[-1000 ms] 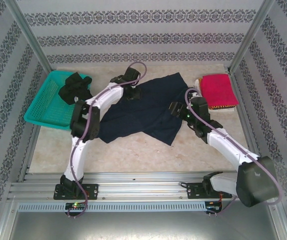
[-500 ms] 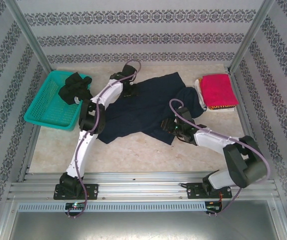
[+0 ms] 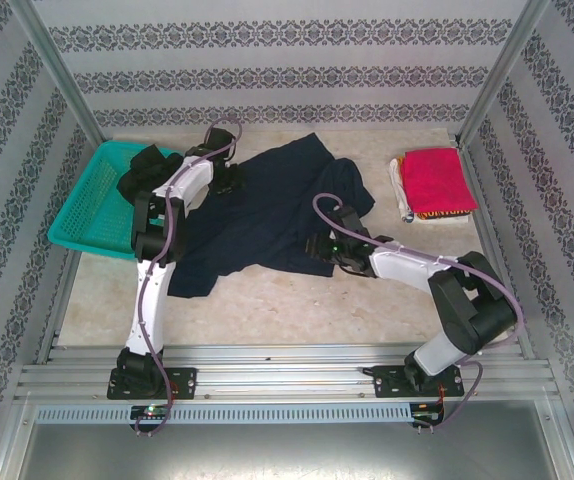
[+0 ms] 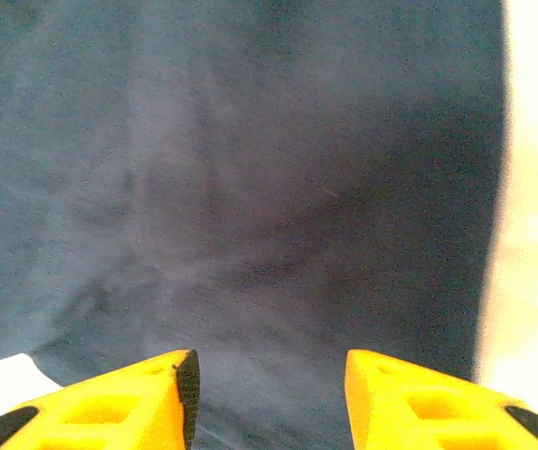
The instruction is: Fold and stack the t-shirts
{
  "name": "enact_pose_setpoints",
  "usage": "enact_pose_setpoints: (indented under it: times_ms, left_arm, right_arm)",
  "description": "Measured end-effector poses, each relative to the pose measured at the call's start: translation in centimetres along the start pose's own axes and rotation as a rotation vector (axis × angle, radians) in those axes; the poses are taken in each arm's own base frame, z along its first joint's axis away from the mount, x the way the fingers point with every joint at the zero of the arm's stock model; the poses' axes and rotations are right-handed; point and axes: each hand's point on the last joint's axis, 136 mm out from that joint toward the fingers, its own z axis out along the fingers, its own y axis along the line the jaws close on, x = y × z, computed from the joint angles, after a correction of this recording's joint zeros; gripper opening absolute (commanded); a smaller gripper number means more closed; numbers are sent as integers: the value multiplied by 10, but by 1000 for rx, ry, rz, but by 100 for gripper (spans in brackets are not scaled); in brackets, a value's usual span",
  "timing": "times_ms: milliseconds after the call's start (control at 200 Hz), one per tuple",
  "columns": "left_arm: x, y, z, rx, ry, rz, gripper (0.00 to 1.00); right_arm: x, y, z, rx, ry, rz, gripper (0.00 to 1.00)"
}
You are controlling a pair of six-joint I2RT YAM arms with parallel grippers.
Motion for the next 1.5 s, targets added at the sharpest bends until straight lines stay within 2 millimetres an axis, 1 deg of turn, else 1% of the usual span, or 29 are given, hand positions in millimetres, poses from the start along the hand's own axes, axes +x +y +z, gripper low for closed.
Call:
enact_pose_setpoints:
  times_ms: [60,125,245,330,455,545,585,625,674,709,799,874,944,1009,1109,1169,1289,1344,1499]
  left_arm:
    - [0,1,0,0,-3,-3,28]
    - [0,1,0,1,-6,-5,28]
    - [-1,1,0,4,-10,-8,28]
    - [-1,1,0,7,-13,-8,28]
    - [-1,1,0,8,-14,-8,28]
    - [0,1,0,11,-15,-11,28]
    - [0,1,-1,12,-16,-11,28]
    - [0,0,-1,14,-17,-13,28]
    - [0,0,-1,17,-20,-13,28]
    - [0,0,-1,19,-20,-13,28]
    - [0,1,-1,23,-24,-14,28]
    - [-1,1,-1,26,-26,-15,28]
    - [-1,2,-1,30,-26,-17,28]
    - [-1,1,-1,34,-26,-17,28]
    - [-1,1,-1,38,-26,-17,28]
    - [0,1,-1,38,-27,-17,28]
    - [0,1,-1,41,-29,-17,28]
    - [0,2,-2,44,-30,-18,28]
    - [-1,2,-2,54,-29,-28,28]
  right_arm:
    - [-6,14,2,4,-14,-62,50]
    - [-6,27,4,15,-20,-128,51]
    - [6,46,11,46,-7,-253,50]
    - [19,51,15,75,13,-327,49]
    - [40,53,24,120,55,-428,48]
    - [50,55,29,137,77,-474,46]
    - [53,56,32,142,86,-491,39]
    - [54,56,33,148,90,-501,28]
    - [54,54,35,163,93,-506,9]
    - [53,52,35,176,91,-507,0]
    - [48,47,32,207,69,-502,0]
    - [43,43,22,223,41,-499,0]
    - [34,39,9,234,3,-482,0]
    - [23,32,-8,235,-48,-441,0]
    - [4,13,-32,234,-123,-345,0]
    - [-5,-2,-43,243,-159,-286,0]
    - [-17,-32,-63,266,-216,-173,0]
    - [-20,-47,-72,271,-240,-112,0]
    - [-22,-99,-104,300,-333,98,0]
